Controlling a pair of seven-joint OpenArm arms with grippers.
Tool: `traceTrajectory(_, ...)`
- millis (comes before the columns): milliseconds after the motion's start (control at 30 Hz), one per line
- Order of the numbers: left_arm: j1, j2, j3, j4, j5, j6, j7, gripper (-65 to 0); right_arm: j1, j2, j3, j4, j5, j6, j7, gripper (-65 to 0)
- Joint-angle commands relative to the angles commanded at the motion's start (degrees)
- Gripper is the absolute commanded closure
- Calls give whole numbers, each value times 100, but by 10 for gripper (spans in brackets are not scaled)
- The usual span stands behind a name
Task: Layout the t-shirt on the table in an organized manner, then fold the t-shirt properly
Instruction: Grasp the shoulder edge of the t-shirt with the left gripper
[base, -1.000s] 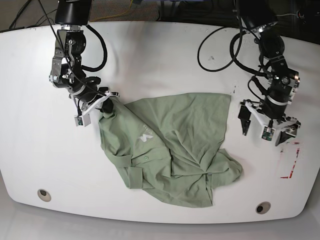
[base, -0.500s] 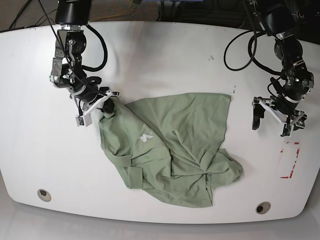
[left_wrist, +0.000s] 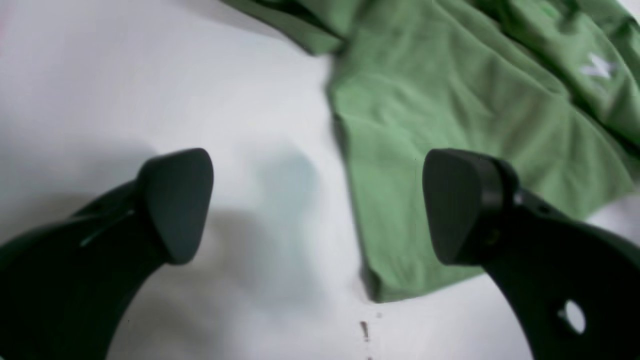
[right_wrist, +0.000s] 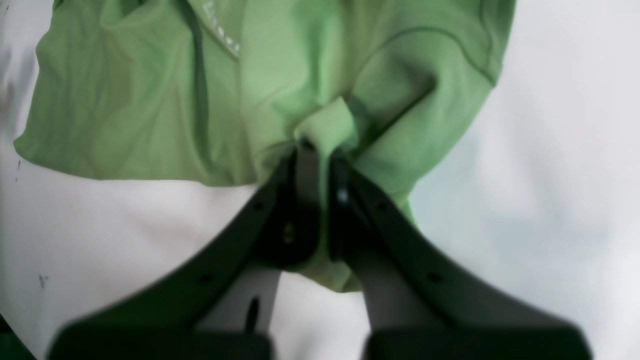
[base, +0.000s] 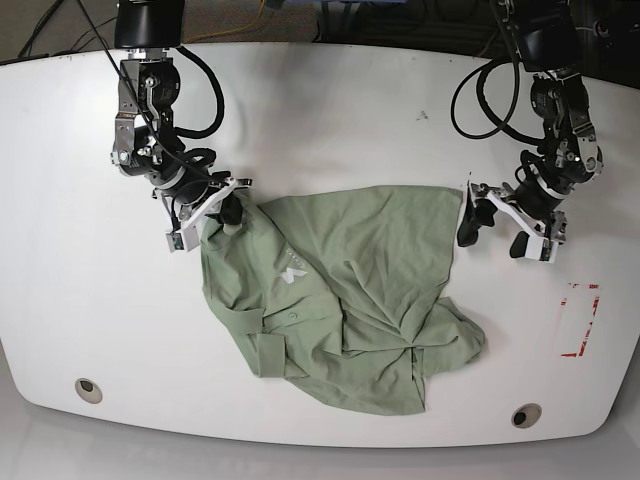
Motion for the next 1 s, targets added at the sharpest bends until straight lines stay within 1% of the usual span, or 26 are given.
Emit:
traceTrajectory(100, 0, 97, 141, -97, 9, -18, 0, -644, 0, 9, 0, 0, 0, 0, 0, 0)
traceTrajectory(200, 105, 167, 149, -114, 18, -9, 26, -644, 0, 18, 26, 0, 0, 0, 0, 0)
traceTrajectory(400, 378, 176, 176, -114, 18, -35, 44, -642, 0, 88, 26, 0, 0, 0, 0, 0)
traceTrajectory(767, 835, 158, 554, -97, 9, -44, 44, -637, 0, 88, 35, 0, 0, 0, 0, 0)
traceTrajectory(833, 879, 158, 563, -97, 18, -44, 44, -614, 0, 88, 35, 0, 0, 0, 0, 0)
traceTrajectory(900, 905, 158, 668, -97, 18, -44, 44, -566, 0, 79, 35, 0, 0, 0, 0, 0)
traceTrajectory(1000, 932, 105, 862, -88, 18, -44, 44, -520, 0, 79, 35, 0, 0, 0, 0, 0)
